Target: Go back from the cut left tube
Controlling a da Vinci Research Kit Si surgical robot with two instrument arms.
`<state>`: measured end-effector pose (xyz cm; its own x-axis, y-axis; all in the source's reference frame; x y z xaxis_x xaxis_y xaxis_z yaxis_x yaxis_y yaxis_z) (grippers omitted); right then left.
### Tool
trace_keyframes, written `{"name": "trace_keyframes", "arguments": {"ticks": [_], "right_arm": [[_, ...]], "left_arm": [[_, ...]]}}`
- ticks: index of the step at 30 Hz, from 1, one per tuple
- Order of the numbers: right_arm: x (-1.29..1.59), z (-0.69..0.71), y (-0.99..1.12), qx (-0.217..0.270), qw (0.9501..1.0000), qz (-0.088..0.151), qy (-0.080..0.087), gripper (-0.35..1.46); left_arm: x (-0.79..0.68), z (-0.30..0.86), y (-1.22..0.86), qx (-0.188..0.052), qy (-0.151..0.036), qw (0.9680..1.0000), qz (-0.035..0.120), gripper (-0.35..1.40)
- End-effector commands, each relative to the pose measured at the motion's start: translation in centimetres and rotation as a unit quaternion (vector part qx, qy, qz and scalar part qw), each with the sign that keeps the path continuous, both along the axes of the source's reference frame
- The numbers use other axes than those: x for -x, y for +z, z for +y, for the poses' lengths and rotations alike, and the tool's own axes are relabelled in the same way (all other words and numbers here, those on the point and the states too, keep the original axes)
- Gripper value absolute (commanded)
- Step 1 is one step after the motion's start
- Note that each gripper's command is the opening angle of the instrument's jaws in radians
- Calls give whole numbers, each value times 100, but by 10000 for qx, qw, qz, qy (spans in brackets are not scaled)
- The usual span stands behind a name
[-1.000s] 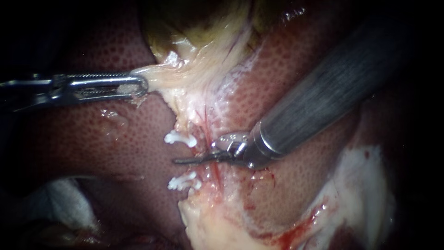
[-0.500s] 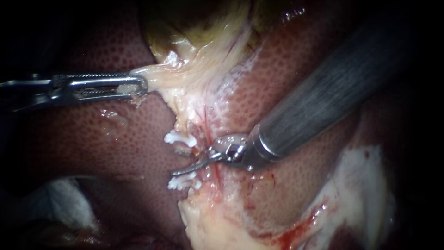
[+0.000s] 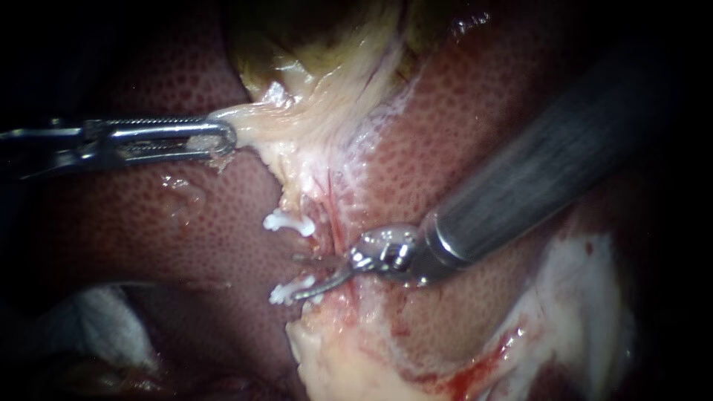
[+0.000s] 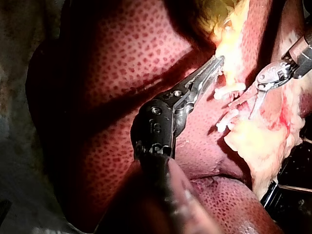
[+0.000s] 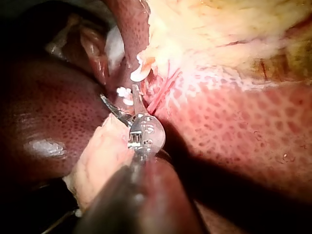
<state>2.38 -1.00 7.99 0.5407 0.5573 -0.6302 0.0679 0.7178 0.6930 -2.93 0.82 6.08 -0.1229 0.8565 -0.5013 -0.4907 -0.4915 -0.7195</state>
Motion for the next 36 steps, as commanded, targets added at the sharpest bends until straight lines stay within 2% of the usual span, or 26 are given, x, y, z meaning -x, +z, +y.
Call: {"name": "trace_keyframes", "arguments": {"ticks": [1, 3, 7, 12, 15, 18, 27, 33, 36], "right_arm": [[7, 2, -2, 170, 9998, -31, 82, 141], [26, 5, -8, 345, 9992, -96, 202, 143], [66, 21, -24, 512, 9983, -124, 237, 143], [117, 49, -49, 728, 9964, -155, 406, 143], [138, 65, -61, 815, 9950, -174, 552, 143], [149, 74, -71, 923, 9932, -191, 686, 143], [151, 74, -84, 1038, 9923, -117, 670, 143], [151, 73, -85, 1159, 9914, -61, 597, 143], [151, 73, -86, 1160, 9915, -60, 595, 143]], "left_arm": [[0, 0, 1, 1, -9, 10000, 8, -35], [0, 0, 1, 1, -10, 10000, 9, -35], [0, 0, 1, 1, -11, 10000, 10, -35], [-1, 0, 1, 0, -11, 10000, 10, -35], [0, 0, 1, 1, -12, 10000, 10, -35], [0, 0, 1, 2, -13, 10000, 11, -35], [9, -4, 9, 33, -49, 10000, 45, -35], [28, -8, 32, 37, 25, 10000, -10, -35], [43, -10, 47, 34, 83, 10000, -36, -35]]}}
